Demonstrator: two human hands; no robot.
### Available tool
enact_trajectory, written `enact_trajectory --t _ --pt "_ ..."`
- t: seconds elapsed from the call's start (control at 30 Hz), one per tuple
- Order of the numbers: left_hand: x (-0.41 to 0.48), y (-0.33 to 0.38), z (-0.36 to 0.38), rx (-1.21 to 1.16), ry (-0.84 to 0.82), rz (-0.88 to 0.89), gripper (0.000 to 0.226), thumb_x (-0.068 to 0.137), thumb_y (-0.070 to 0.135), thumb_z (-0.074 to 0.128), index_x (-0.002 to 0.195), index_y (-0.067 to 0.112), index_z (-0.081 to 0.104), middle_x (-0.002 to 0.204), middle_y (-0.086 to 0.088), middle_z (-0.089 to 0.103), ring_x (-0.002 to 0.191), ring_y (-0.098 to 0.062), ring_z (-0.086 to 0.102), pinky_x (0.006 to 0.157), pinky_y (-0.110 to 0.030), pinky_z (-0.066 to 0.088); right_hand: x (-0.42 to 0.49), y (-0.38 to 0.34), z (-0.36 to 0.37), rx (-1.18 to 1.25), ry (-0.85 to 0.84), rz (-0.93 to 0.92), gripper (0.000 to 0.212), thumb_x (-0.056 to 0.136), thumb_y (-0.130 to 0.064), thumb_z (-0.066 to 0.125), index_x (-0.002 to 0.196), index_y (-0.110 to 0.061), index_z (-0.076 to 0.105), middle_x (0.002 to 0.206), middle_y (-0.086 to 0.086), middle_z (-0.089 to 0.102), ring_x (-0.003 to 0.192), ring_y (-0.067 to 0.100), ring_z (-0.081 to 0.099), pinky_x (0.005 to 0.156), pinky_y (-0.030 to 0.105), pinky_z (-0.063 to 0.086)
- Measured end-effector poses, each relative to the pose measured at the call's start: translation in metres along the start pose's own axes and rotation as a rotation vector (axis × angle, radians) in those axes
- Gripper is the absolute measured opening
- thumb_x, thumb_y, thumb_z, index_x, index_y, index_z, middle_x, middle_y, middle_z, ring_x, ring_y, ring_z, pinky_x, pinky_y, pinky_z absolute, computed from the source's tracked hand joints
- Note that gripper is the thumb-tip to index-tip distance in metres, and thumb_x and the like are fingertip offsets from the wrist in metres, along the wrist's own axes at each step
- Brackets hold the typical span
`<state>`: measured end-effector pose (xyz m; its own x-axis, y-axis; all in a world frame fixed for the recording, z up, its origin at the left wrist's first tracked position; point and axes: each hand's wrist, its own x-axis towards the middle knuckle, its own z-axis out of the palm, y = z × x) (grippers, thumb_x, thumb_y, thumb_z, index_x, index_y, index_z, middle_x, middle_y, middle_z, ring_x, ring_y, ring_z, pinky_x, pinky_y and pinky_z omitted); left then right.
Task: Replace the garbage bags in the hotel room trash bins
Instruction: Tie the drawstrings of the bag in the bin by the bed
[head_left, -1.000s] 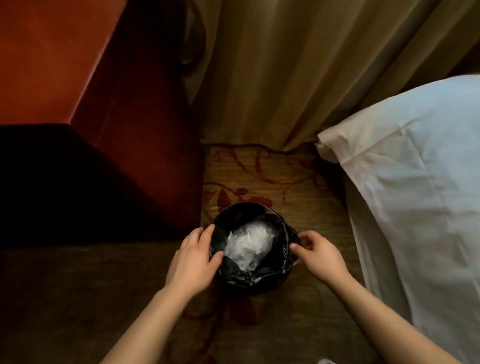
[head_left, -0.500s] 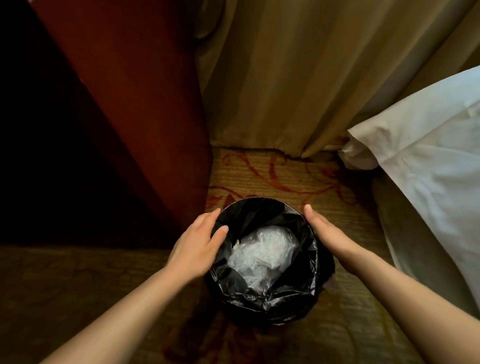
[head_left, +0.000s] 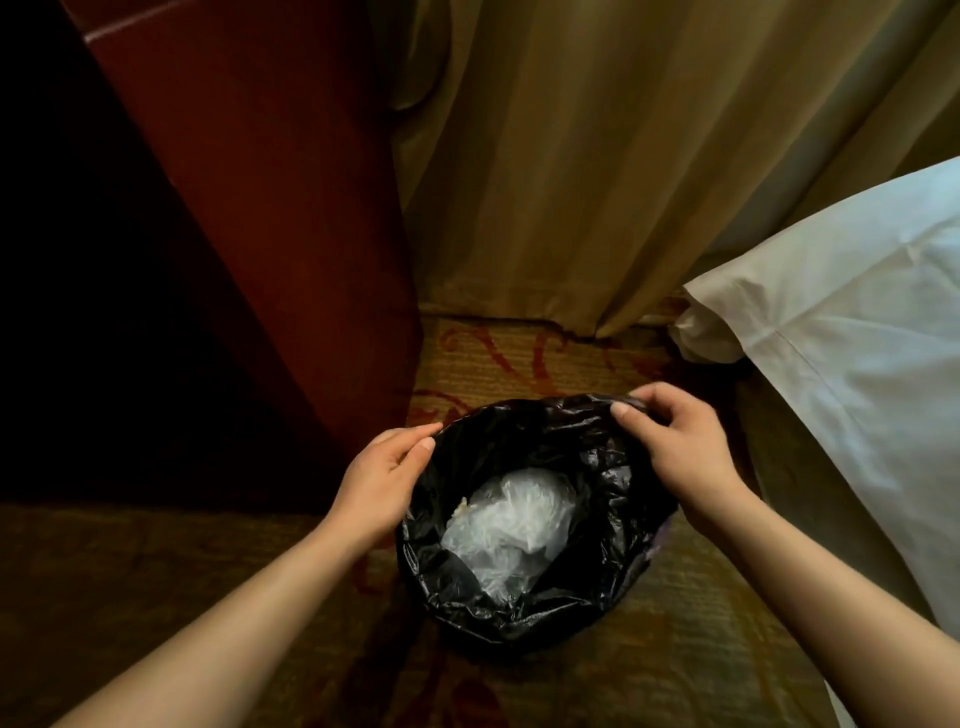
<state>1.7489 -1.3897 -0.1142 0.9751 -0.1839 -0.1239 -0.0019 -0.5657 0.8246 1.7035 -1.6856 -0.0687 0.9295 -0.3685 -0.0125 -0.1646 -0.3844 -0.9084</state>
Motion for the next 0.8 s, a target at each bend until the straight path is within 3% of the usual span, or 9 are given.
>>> enact_trajectory --t 0.17,0.3,0.4,0.47,0.53,0.6,0.67,0.73,0.8 --pt "0.006 0.004 -0.001 -0.128 -0.078 -0.121 0.068 0.095 0.051 0.052 0.154 0.035 0.023 0.153 0.005 0.041 0.14 -0.015 0.038 0.117 -0.043 0.032 -0.021 -0.03 -0.003 0.221 -0.11 -0.135 0.013 0.092 -0.008 0.068 0.094 -0.018 0.076 0.088 -0.001 0.076 0.085 0.014 0.071 0.077 0.031 0.056" --pt "0.003 0.006 -0.004 -0.135 -0.167 -0.118 0.079 0.089 0.057 0.052 0.156 0.034 0.018 0.157 0.002 0.036 0.144 -0.016 0.033 0.119 -0.038 0.028 -0.024 -0.035 -0.01 0.301 -0.219 -0.092 0.024 0.09 -0.001 0.065 0.092 -0.02 0.079 0.09 0.004 0.077 0.087 0.017 0.071 0.08 0.032 0.055" --pt "0.005 0.006 -0.004 -0.101 -0.175 -0.132 0.079 0.088 0.059 0.051 0.156 0.028 0.024 0.155 0.003 0.037 0.144 -0.015 0.033 0.115 -0.03 0.026 -0.024 -0.04 -0.015 0.316 -0.294 -0.064 0.027 0.088 0.003 0.065 0.088 -0.019 0.08 0.09 0.01 0.076 0.086 0.02 0.07 0.082 0.037 0.054" --pt "0.006 0.006 -0.004 -0.079 -0.149 -0.146 0.062 0.097 0.048 0.05 0.152 0.022 0.036 0.15 0.005 0.043 0.142 -0.014 0.036 0.113 -0.027 0.026 -0.023 -0.041 -0.019 0.277 -0.329 -0.071 0.029 0.085 0.007 0.066 0.083 -0.019 0.08 0.09 0.013 0.075 0.085 0.021 0.069 0.083 0.039 0.053" --pt "0.007 0.006 -0.005 -0.127 -0.139 -0.157 0.042 0.101 0.039 0.05 0.138 0.019 0.056 0.136 0.004 0.058 0.132 -0.016 0.051 0.113 -0.031 0.037 -0.024 -0.043 -0.025 0.206 -0.343 -0.097 0.027 0.082 0.008 0.068 0.08 -0.016 0.08 0.087 0.016 0.074 0.082 0.024 0.069 0.081 0.041 0.052" --pt "0.007 0.005 -0.007 -0.185 -0.086 -0.197 0.033 0.097 0.035 0.059 0.122 0.014 0.067 0.115 0.001 0.071 0.112 -0.017 0.066 0.105 -0.04 0.048 -0.026 -0.042 -0.03 0.097 -0.307 -0.159 0.019 0.082 0.001 0.073 0.08 -0.017 0.079 0.083 0.014 0.073 0.078 0.024 0.07 0.076 0.04 0.053" --pt "0.008 0.006 -0.009 -0.186 -0.013 -0.228 0.027 0.092 0.025 0.067 0.115 0.012 0.072 0.099 0.0 0.075 0.095 -0.017 0.071 0.095 -0.042 0.055 -0.026 -0.043 -0.034 -0.081 -0.242 -0.224 0.006 0.084 -0.019 0.077 0.081 -0.023 0.078 0.079 0.002 0.074 0.076 0.017 0.072 0.07 0.036 0.055" --pt "0.003 0.017 -0.012 -0.136 0.043 -0.183 0.013 0.089 0.012 0.068 0.093 0.02 0.077 0.08 0.005 0.075 0.078 -0.013 0.071 0.079 -0.035 0.058 -0.023 -0.038 -0.038 -0.359 -0.223 -0.221 0.021 0.083 -0.046 0.073 0.077 -0.027 0.076 0.073 -0.005 0.073 0.07 0.01 0.069 0.063 0.036 0.054" --pt "-0.005 0.032 -0.016 0.009 0.138 -0.074 0.013 0.084 0.013 0.071 0.08 0.025 0.075 0.073 0.011 0.069 0.071 -0.007 0.065 0.068 -0.027 0.051 -0.02 -0.033 -0.041 -0.556 -0.202 -0.194 0.035 0.083 -0.057 0.066 0.074 -0.024 0.074 0.067 -0.004 0.07 0.066 0.012 0.066 0.06 0.04 0.053"
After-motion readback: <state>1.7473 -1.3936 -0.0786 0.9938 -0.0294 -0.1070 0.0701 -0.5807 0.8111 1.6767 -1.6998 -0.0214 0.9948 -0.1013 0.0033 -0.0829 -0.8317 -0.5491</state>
